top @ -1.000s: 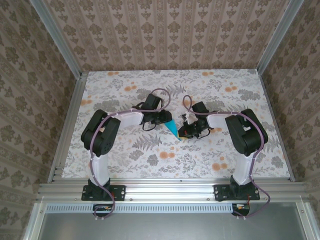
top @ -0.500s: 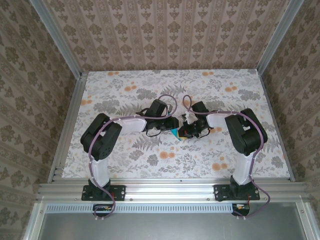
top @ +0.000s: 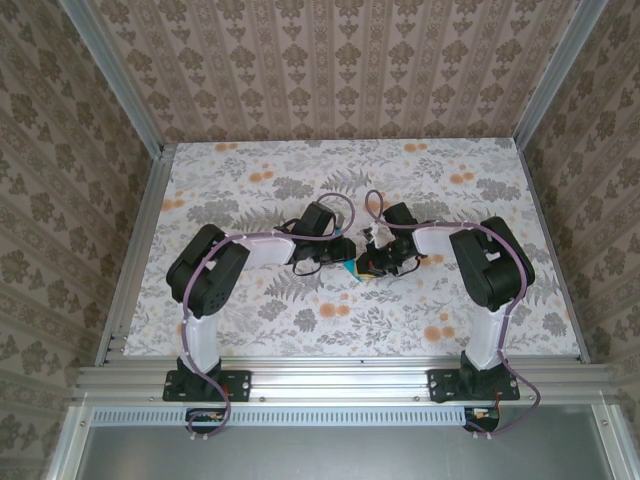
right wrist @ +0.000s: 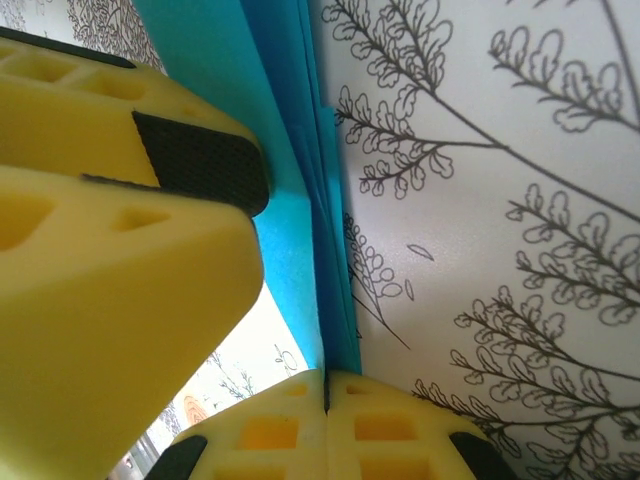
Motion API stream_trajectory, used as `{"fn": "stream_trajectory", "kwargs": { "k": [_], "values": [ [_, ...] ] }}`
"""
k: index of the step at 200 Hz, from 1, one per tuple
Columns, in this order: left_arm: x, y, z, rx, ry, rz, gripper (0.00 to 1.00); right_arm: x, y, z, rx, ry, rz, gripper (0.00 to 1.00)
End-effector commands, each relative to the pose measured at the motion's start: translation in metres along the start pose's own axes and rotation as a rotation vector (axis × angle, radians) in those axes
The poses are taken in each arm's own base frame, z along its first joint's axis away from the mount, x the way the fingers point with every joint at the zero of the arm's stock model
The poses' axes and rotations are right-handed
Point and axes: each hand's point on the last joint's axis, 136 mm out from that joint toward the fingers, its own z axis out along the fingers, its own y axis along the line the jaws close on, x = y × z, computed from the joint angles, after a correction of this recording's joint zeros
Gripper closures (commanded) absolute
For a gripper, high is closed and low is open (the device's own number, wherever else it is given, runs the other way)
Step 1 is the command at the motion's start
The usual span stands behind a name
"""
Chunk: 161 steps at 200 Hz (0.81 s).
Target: Fold a paper plane with a square sheet of paper (pick it up from the middle)
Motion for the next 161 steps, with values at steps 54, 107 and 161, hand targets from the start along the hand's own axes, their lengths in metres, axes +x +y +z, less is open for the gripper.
{"fn": "stream_trajectory", "kwargs": {
  "k": [54,107,161],
  "values": [
    [0.005,0.022,0.010,-0.070,0.019,-0.007,0.70,0.032,-0.042,0.015,0.134,0.101,0.099,0.98],
    [0.017,0.040,0.013,-0.123,0.049,-0.029,0.74,0.024,-0.028,0.010,0.090,0.064,0.073,0.94],
    [0.027,0.051,0.014,-0.160,0.078,-0.052,0.81,-0.006,0.018,-0.027,0.018,-0.106,-0.012,0.83]
  ]
}}
